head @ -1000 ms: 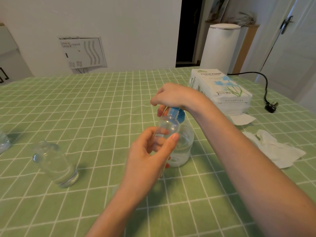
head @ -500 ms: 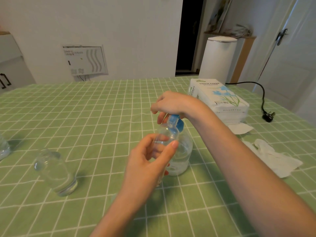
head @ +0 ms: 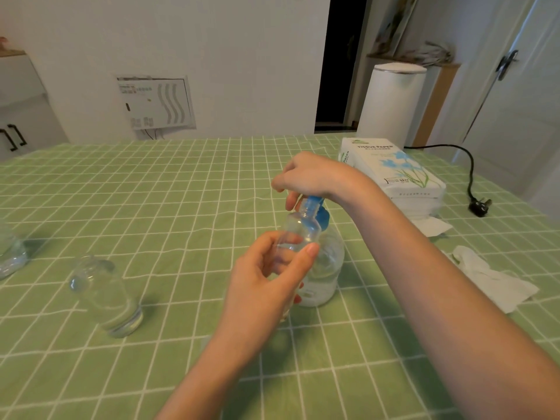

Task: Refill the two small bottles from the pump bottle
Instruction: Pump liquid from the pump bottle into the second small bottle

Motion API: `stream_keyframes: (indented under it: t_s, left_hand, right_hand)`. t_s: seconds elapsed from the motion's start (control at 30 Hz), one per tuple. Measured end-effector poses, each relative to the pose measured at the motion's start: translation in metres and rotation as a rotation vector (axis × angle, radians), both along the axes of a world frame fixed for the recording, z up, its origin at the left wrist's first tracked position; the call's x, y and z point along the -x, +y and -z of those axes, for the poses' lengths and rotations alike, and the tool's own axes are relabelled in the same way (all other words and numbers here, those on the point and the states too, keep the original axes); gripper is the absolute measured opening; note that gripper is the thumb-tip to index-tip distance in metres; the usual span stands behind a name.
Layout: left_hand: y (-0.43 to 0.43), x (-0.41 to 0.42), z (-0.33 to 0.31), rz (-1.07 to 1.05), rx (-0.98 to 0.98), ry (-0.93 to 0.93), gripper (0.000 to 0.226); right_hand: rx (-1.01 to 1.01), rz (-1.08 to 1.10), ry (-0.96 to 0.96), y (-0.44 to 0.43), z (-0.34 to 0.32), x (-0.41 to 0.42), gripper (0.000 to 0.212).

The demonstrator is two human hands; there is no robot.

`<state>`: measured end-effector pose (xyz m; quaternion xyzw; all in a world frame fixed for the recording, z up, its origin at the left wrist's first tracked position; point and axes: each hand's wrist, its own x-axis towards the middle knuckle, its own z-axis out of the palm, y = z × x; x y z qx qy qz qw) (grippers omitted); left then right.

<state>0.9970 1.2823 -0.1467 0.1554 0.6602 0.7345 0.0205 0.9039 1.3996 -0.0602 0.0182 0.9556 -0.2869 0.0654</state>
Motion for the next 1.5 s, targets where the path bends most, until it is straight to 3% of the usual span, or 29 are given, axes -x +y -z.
stream_keyframes:
  t_s: [0.4, 0.57, 1.17, 1.5]
  left_hand:
    - [0.000, -0.002, 0.003, -0.006, 0.014, -0.016, 0.042]
    - [0.000, -0.002, 0.002, 0.002, 0.019, -0.027, 0.047]
    - [-0.005, 0.008, 0.000, 0.057, 0.010, 0.014, 0.034]
    - [-0.003, 0.005, 0.003, 0.034, 0.021, 0.016, 0.038]
  right_hand:
    - [-0.051, 0.011, -0.073, -0.002, 0.008, -0.003, 0.024]
    - [-0.070, 0.020, -0.041, -0.003, 0.006, -0.003, 0.035]
    - [-0.036, 0.023, 0.012, -0.002, 0.001, 0.001, 0.034]
    - [-0.066, 0.012, -0.024, -0.002, 0.004, -0.001, 0.033]
